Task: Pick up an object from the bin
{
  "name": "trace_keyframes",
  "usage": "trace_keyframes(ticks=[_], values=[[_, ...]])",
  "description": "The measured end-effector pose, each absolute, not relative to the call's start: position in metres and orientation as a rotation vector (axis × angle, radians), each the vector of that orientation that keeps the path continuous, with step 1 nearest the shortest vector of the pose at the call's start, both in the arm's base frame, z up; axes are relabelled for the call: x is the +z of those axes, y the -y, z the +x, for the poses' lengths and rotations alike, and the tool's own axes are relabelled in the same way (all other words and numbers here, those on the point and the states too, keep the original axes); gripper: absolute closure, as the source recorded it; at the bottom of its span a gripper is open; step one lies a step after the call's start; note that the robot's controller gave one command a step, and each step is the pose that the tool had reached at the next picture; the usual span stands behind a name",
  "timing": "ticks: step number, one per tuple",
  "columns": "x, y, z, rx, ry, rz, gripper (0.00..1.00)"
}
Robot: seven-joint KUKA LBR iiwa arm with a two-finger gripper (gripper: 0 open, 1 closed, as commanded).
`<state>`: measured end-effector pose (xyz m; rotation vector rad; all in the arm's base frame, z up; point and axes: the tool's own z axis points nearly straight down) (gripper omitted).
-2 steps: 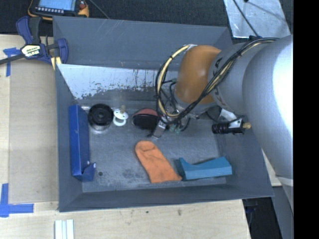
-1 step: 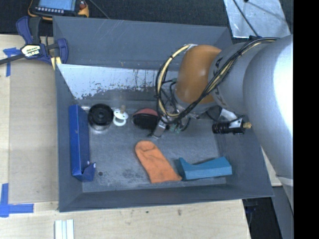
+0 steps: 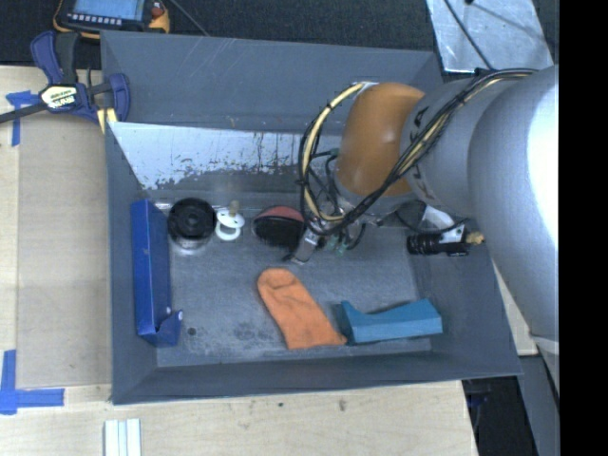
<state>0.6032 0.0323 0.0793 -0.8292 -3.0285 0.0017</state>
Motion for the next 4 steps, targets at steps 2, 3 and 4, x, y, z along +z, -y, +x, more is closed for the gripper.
trace_keyframes(ticks=[2, 3, 4], values=[[0.107, -0.032, 0.605, -0.001, 3.032, -0.829, 1.0], [0.116, -0.032, 0.604, -0.001, 3.033, -0.829, 1.0], [0.124, -0.032, 0.605, -0.002, 3.034, -0.828, 1.0]])
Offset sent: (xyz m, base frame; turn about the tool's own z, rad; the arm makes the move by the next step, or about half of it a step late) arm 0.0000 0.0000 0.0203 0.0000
